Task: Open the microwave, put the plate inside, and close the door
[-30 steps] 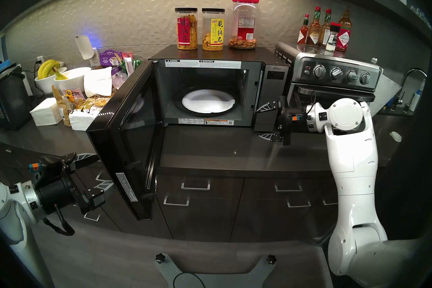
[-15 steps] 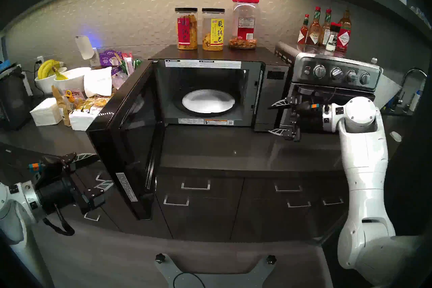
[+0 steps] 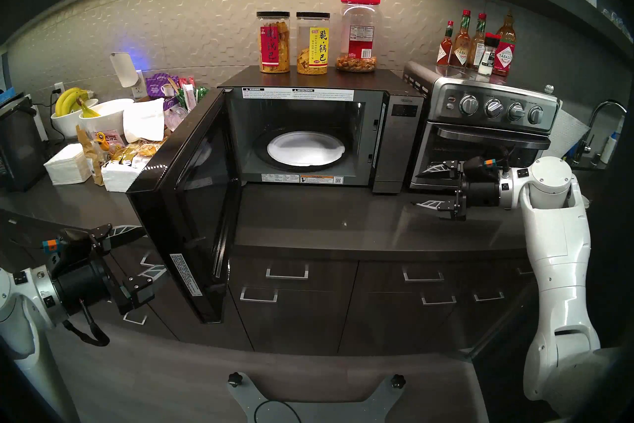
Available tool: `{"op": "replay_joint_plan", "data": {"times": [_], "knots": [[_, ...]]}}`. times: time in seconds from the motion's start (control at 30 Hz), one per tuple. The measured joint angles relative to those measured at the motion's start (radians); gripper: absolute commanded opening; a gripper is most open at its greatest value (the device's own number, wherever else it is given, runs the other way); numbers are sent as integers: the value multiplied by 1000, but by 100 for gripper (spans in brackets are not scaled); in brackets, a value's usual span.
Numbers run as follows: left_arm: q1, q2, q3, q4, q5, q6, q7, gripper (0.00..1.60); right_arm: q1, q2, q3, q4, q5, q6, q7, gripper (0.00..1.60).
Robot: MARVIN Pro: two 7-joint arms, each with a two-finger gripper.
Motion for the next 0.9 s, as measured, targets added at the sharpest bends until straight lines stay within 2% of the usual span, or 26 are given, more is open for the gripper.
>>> {"op": "replay_joint_plan", "data": {"times": [0.17,0.47,0.9], "knots": [[0,0,0,0,0,0,0,160,-27,53,2,10,67,21,0,160],[0,0,0,0,0,0,0,160,-50,129,-38,35,166,35,0,160],[0,0,0,0,0,0,0,160,-43,156,-55,94,191,35,0,160]]}}
